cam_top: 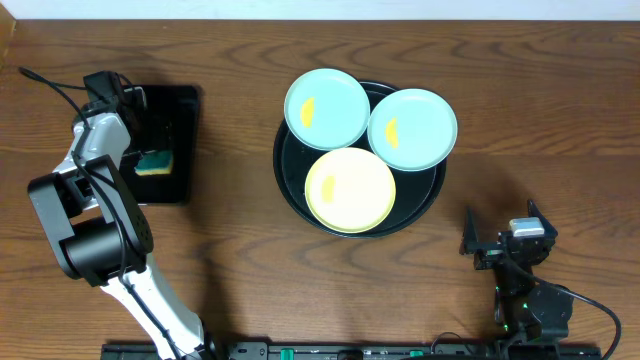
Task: Clean dirty plates on tray and stack at the side
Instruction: 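Lower the left gripper and close it on the green sponge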
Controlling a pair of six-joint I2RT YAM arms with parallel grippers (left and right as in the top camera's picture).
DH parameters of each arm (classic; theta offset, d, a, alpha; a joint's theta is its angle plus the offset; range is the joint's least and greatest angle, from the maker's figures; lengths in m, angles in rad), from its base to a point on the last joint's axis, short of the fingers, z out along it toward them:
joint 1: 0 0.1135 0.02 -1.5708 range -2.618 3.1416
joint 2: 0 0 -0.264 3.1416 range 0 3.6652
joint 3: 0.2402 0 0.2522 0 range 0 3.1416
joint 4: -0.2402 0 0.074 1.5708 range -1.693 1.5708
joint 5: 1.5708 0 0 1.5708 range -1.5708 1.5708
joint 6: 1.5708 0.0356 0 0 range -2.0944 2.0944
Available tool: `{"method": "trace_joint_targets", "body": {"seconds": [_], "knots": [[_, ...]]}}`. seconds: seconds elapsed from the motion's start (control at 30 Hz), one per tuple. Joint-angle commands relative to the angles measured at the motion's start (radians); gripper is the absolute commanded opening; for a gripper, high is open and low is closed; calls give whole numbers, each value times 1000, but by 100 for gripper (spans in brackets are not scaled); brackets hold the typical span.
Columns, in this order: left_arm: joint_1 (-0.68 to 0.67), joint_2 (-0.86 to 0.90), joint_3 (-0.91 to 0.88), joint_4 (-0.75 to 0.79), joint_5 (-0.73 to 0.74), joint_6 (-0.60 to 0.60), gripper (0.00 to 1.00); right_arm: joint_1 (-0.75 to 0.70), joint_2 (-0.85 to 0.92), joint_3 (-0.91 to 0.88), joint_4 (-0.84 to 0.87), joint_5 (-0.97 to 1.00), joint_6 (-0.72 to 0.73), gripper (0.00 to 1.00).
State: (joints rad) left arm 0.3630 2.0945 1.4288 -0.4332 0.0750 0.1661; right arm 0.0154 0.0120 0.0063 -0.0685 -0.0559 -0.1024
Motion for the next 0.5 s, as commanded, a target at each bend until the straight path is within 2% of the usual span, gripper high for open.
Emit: {"method": "trace_joint_targets", "body": {"seconds": [0.0, 0.1, 0.13, 0.47], "knots": [[0, -2, -16, 10, -16, 25, 71, -3, -3, -1, -5, -2, -3, 99], [0, -2, -16, 10, -17, 25, 53, -3, -3, -1, -5, -2, -3, 99], [0, -2, -16, 9, -16, 25, 51, -3, -3, -1, -5, -2, -3, 99], [0, -36, -16, 9, -16, 24, 47, -3, -3, -1, -5, -2, -3, 99]]}}
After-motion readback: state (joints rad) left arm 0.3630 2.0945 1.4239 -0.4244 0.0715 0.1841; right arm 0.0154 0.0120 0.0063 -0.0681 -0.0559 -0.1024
